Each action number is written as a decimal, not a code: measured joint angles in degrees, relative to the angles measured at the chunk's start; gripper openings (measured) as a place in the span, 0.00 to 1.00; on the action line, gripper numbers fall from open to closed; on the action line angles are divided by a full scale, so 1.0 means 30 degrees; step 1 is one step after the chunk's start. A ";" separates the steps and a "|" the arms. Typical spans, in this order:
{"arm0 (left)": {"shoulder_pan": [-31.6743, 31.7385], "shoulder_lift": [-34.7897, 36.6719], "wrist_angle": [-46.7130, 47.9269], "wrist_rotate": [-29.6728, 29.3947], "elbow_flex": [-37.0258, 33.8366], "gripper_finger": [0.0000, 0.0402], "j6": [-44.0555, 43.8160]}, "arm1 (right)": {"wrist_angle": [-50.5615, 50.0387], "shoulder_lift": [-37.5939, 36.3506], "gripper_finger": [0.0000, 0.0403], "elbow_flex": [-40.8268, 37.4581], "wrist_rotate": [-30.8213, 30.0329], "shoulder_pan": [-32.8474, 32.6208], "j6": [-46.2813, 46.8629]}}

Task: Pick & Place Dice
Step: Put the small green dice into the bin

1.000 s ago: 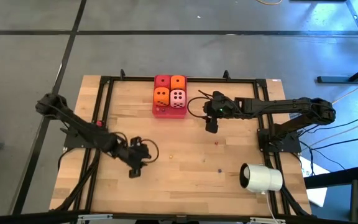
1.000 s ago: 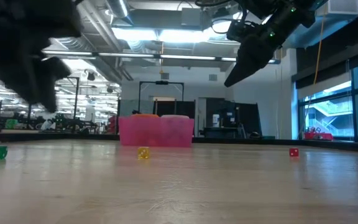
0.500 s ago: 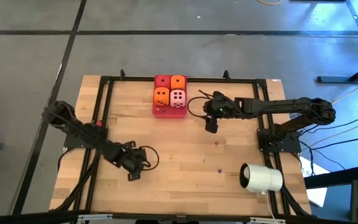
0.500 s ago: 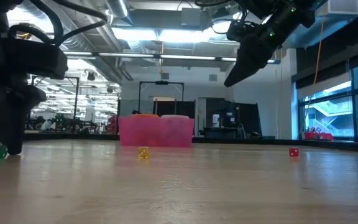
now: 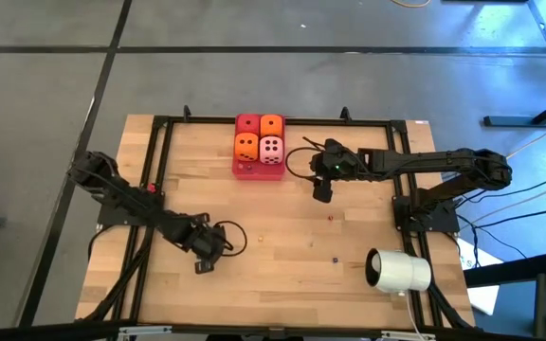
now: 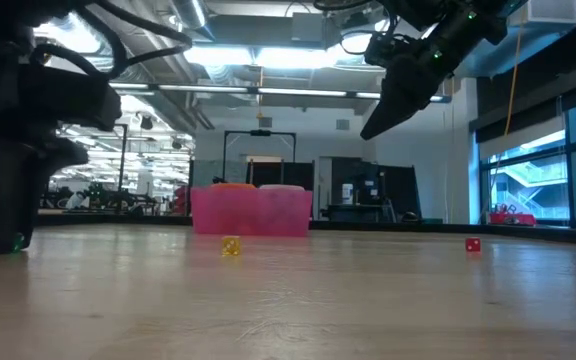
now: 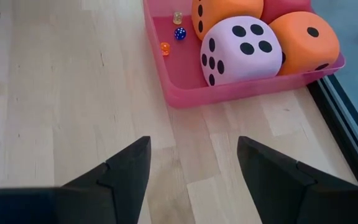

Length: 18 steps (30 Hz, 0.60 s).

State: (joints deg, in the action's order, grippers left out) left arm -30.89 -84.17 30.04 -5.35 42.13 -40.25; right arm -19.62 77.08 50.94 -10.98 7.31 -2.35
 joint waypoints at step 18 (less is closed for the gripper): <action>0.5993 -0.0002 -0.0586 -0.3526 0.2372 0.08 1.1273 | 0.0128 0.0000 0.60 0.0006 -0.0051 -0.0001 -0.0372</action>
State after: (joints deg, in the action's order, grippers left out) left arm -12.91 -84.17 28.28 -15.93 49.25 -6.43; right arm -19.23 77.08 50.96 -11.14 7.31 -3.46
